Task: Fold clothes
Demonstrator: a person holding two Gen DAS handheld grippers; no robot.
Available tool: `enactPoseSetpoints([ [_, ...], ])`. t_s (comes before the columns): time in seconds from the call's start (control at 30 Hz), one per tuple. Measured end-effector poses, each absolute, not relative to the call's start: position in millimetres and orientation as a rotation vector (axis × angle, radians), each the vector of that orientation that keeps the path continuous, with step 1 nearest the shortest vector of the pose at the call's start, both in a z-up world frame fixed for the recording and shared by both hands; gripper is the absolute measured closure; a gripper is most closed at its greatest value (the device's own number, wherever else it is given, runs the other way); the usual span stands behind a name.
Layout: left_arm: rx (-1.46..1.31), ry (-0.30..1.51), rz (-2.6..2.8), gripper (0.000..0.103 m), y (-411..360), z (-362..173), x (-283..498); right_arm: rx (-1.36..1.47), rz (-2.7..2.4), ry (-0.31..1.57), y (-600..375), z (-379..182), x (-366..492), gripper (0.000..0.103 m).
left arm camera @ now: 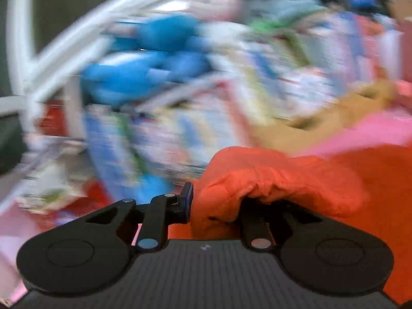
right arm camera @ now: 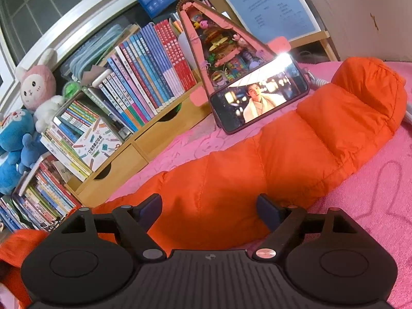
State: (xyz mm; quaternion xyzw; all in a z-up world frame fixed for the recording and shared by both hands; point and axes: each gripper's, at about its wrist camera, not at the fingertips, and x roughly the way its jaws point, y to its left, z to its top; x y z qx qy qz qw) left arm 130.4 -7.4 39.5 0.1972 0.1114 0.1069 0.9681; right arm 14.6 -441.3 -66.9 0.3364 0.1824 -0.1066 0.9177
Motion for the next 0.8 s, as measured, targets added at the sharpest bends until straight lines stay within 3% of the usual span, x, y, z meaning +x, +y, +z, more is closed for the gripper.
enactPoseSetpoints([
  [0.13, 0.346, 0.207, 0.492, 0.084, 99.5, 70.4, 131.6, 0.687, -0.218, 0.382, -440.3, -66.8, 15.5, 0.02],
  [0.23, 0.269, 0.218, 0.669, 0.074, 176.3, 76.4, 126.2, 0.68, -0.221, 0.392, -438.8, -66.6, 16.9, 0.019],
  [0.3, 0.206, 0.262, 0.774, 0.039, 222.3, 66.2, 125.1, 0.667, -0.225, 0.405, -437.0, -66.1, 18.6, 0.018],
  [0.33, 0.176, 0.296, 0.812, 0.034, 241.9, 59.2, 125.2, 0.659, -0.226, 0.412, -435.9, -65.8, 19.5, 0.017],
  [0.53, -0.017, 0.453, 0.898, 0.033, 295.5, 20.1, 118.0, 0.639, -0.228, 0.426, -432.6, -64.7, 21.3, 0.016],
  [0.73, -0.207, 0.391, 0.811, 0.032, 288.8, 29.9, 82.9, 0.639, -0.219, 0.426, -432.2, -64.4, 20.8, 0.013],
  [0.8, -0.191, 0.367, 0.669, 0.025, 267.1, 39.8, 61.4, 0.636, -0.214, 0.42, -431.5, -63.6, 19.5, 0.012],
])
